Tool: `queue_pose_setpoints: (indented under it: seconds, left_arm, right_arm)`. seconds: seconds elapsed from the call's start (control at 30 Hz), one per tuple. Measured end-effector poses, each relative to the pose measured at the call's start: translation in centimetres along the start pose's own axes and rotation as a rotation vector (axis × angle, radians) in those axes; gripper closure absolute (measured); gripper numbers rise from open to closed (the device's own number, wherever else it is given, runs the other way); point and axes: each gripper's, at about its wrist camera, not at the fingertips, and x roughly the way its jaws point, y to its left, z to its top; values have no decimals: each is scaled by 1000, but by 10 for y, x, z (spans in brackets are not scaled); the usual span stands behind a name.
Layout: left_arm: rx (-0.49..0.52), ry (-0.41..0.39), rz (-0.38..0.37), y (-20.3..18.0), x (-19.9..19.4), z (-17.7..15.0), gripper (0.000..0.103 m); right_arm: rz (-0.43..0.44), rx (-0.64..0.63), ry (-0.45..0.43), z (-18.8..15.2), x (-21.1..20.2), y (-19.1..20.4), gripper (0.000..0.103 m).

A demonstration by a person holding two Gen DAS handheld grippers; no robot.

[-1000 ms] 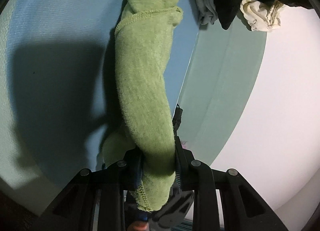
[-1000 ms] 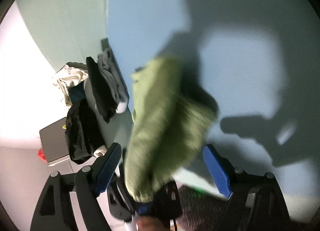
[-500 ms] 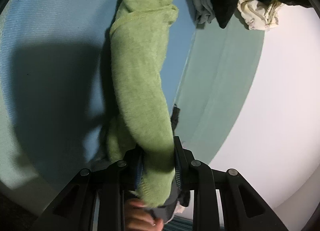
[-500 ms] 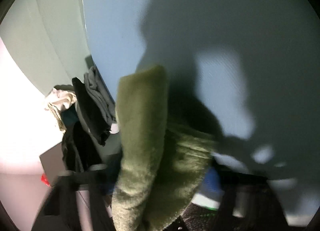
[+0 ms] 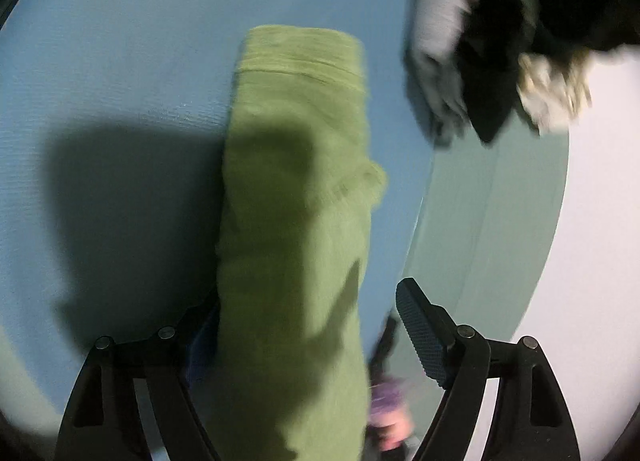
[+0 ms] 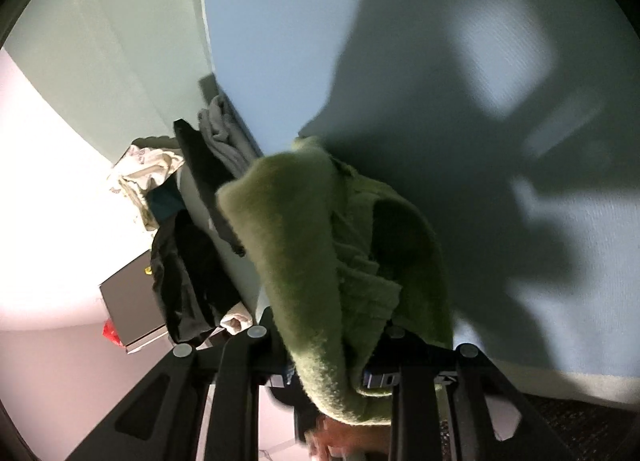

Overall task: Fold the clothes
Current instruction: 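Lift the folded green shirt with both grippers and carry it to the clothes stack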

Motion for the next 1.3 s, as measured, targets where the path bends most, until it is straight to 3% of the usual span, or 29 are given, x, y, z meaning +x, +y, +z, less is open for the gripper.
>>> queue_pose_setpoints:
  seconds: [0.03, 0.1, 0.13, 0.2, 0.23, 0.4, 0.5, 0.6, 0.7, 0.9, 1.07, 1.3]
  left_arm:
    - [-31, 16, -10, 11, 3, 6, 30]
    - [-9, 45, -10, 8, 9, 13, 50]
    - [2, 60, -10, 6, 13, 16, 74]
    - [23, 88, -13, 3, 19, 23, 76]
    - [37, 92, -61, -2, 16, 22, 76]
    - [406, 97, -191, -96, -18, 10, 77]
    - [513, 51, -235, -149, -43, 12, 77]
    - [649, -84, -275, -189, -72, 5, 77]
    - [782, -262, -250, -212, -90, -4, 77]
    - [948, -615, -105, -233, -75, -14, 76]
    - [993, -845, -22, -249, -32, -8, 76]
    - [913, -1028, -67, -302, 32, 32, 76]
  right_arm:
    - [-1, 5, -4, 2, 6, 4, 78]
    - [0, 0, 0, 6, 19, 11, 78]
    - [-12, -10, 3, 7, 27, 16, 78]
    - [-35, -31, 7, 9, 44, 25, 78]
    - [-46, -41, 10, 11, 53, 30, 79]
    - [-57, -240, 47, 1, 95, 102, 79]
    - [-73, -394, 102, -6, 132, 163, 79]
    - [-97, -553, 157, -8, 184, 233, 79]
    - [-161, -717, 186, -12, 248, 302, 79]
    - [-448, -1144, 188, -46, 405, 417, 79]
    - [-596, -1371, 171, -67, 529, 475, 79]
    - [-715, -1702, 82, -89, 693, 562, 79]
